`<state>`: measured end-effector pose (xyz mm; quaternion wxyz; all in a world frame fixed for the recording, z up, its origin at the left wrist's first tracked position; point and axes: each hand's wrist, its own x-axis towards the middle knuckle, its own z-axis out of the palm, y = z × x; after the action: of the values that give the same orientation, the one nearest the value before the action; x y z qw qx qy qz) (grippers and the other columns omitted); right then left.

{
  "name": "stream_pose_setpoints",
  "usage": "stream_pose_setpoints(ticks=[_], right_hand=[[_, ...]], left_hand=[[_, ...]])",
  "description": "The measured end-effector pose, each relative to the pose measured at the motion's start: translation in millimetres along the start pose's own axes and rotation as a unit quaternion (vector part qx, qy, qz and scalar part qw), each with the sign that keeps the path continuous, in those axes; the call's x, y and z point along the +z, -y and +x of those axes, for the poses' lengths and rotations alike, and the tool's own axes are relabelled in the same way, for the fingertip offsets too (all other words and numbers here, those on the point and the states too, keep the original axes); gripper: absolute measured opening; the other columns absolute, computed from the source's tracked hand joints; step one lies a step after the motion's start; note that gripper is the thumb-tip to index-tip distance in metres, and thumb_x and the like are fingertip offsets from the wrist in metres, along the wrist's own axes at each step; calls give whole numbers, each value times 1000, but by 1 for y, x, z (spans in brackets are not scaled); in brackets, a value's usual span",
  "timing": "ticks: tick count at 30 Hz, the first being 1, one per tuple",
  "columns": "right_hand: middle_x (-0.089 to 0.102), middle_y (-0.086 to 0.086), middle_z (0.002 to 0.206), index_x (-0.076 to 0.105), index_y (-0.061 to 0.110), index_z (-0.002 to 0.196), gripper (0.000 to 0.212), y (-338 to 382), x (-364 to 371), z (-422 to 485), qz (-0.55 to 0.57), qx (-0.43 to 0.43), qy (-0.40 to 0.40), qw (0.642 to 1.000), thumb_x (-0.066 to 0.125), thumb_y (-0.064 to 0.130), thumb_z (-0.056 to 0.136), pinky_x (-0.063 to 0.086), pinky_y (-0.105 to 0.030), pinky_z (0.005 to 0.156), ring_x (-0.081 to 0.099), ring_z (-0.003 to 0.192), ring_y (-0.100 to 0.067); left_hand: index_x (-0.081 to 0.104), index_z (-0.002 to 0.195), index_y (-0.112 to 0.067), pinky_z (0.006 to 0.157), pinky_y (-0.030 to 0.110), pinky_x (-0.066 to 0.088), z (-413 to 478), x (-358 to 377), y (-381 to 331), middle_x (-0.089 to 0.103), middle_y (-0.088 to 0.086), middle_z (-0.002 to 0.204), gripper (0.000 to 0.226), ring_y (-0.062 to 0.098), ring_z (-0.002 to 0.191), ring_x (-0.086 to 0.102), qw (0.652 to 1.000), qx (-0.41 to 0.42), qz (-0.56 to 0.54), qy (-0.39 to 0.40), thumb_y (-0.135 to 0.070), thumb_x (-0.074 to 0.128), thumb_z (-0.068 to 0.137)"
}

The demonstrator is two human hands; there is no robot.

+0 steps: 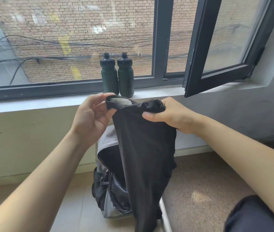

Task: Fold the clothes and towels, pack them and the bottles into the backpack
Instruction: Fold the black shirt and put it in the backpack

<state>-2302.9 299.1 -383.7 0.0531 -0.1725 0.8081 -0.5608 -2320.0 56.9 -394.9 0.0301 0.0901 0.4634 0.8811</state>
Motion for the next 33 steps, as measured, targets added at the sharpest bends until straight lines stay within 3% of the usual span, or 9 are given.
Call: stream_pose_setpoints(ticks=[4, 8, 11, 17, 20, 23, 25, 29, 33], right_hand=[[77, -10, 107, 72, 7, 111, 22, 15, 6, -4, 200, 37, -12, 979, 62, 24, 100, 62, -38, 85, 75, 96, -23], [79, -3, 97, 74, 14, 104, 31, 19, 4, -5, 284, 81, -25, 955, 56, 39, 102, 62, -30, 75, 76, 87, -18], [78, -5, 105, 74, 13, 108, 38, 20, 0, -6, 311, 99, -28, 945, 53, 44, 102, 62, -32, 80, 75, 95, -20], [78, -6, 105, 80, 13, 96, 40, 25, -14, -9, 351, 80, -78, 930, 52, 40, 103, 62, -35, 86, 76, 95, -22], [78, -9, 107, 75, 8, 106, 40, 18, -34, -6, 382, 70, -119, 914, 50, 40, 105, 62, -37, 85, 75, 96, -23], [77, -10, 104, 70, 6, 112, 42, 0, -50, -1, 378, 92, -160, 907, 49, 42, 105, 63, -37, 81, 76, 93, -23], [78, -9, 98, 70, 6, 108, 40, -18, -58, 4, 368, 123, -184, 903, 52, 42, 104, 64, -35, 72, 77, 87, -22], [78, -9, 94, 69, 7, 108, 35, -50, -68, 17, 344, 171, -229, 894, 60, 40, 100, 63, -33, 63, 76, 77, -21], [74, -10, 93, 66, 6, 106, 25, -71, -63, 25, 327, 192, -247, 892, 63, 30, 101, 61, -31, 55, 74, 68, -21]], left_hand=[[71, 121, -7, 108, 33, 50, 2, -6, 6, 70, 13, 128, 30, 25, 123, 66, 997, 32, 11, 74, -20, 59, 97], [45, 153, -19, 111, 45, 43, 13, -28, 35, 61, 9, 145, 86, 25, 136, 56, 972, 28, 217, 90, -43, 79, 77], [44, 153, -19, 109, 42, 47, 6, -36, 66, 63, 8, 144, 105, 25, 132, 59, 948, -51, 270, 162, -56, 89, 66], [63, 133, -10, 109, 42, 48, -7, -27, 103, 72, 7, 130, 70, 24, 125, 66, 906, -158, 330, 216, -23, 89, 69], [66, 128, -13, 106, 37, 51, -9, -25, 107, 74, 4, 126, 50, 23, 121, 69, 879, -211, 364, 226, -12, 85, 82], [62, 132, -9, 107, 40, 51, -13, -26, 107, 71, 9, 131, 58, 25, 120, 69, 846, -265, 389, 251, -26, 86, 82], [57, 136, -3, 108, 46, 49, -16, -26, 106, 69, 15, 133, 76, 31, 121, 68, 850, -294, 358, 249, -32, 92, 75], [67, 129, -7, 99, 45, 55, -28, -12, 91, 70, 20, 128, 54, 36, 116, 69, 876, -311, 249, 273, -20, 82, 79], [79, 107, -3, 95, 42, 57, -30, -6, 72, 75, 18, 111, 79, 30, 96, 75, 909, -329, 163, 196, -32, 102, 37]])
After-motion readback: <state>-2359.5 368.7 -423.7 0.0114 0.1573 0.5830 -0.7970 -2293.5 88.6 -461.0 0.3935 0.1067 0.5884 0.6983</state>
